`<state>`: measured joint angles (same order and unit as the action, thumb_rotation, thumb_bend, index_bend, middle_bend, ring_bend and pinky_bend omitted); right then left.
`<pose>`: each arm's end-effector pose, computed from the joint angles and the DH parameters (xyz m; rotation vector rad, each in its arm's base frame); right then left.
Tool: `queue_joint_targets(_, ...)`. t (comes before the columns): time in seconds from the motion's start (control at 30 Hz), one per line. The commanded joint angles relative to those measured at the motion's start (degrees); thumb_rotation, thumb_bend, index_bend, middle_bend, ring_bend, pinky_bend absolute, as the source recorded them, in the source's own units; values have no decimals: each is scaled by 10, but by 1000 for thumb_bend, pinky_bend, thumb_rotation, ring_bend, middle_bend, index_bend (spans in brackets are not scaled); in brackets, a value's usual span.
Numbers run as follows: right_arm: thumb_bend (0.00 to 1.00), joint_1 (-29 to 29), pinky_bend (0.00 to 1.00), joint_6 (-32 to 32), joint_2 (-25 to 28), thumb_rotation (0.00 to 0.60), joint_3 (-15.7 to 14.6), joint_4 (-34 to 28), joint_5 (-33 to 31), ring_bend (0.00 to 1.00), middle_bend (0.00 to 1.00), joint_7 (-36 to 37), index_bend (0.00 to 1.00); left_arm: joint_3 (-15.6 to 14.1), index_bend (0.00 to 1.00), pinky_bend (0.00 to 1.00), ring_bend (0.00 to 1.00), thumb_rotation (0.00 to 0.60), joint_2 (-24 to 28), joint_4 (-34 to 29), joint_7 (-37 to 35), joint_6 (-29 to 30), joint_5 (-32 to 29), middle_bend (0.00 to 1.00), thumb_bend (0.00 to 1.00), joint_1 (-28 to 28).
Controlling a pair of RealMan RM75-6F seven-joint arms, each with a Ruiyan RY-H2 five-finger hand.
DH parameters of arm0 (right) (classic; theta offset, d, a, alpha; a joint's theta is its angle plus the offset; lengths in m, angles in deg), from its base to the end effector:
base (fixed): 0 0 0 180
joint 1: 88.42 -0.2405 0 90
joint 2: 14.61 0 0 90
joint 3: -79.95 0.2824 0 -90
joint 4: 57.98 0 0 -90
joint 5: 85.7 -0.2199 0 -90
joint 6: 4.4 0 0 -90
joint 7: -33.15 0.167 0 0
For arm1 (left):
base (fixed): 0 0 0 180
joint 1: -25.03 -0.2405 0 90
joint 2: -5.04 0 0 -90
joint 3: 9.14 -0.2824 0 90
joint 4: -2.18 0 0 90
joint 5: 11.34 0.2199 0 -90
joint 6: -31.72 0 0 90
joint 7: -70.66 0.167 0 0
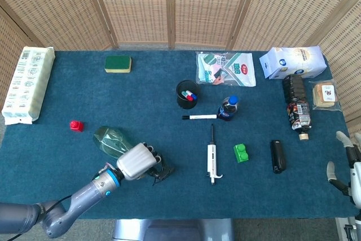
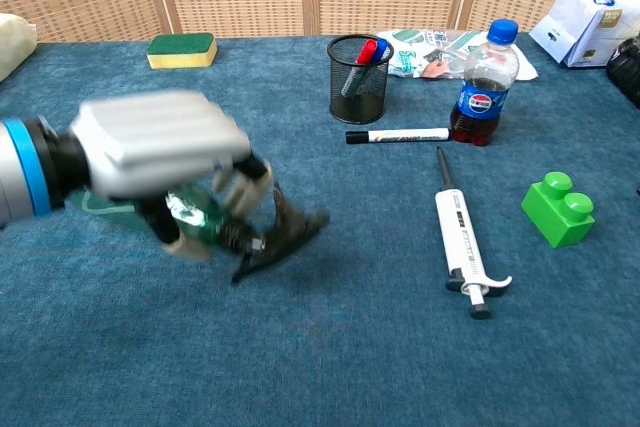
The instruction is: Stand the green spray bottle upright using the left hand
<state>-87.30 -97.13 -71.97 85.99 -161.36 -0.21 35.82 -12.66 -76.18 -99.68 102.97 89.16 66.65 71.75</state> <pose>-0.3136 -0.1813 0.2128 1.1871 -0.9078 1.0354 -0.1146 0.2944 -0.0351 -2.3154 -0.5097 -0.8881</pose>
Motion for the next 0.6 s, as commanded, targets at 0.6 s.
queue_joint_targets(0.6,559,-21,57,28,-7,600,4,-26,-5,48,223,-33,102,153,563,546,481,600,64,44,-748,85,-44,553,275,-116)
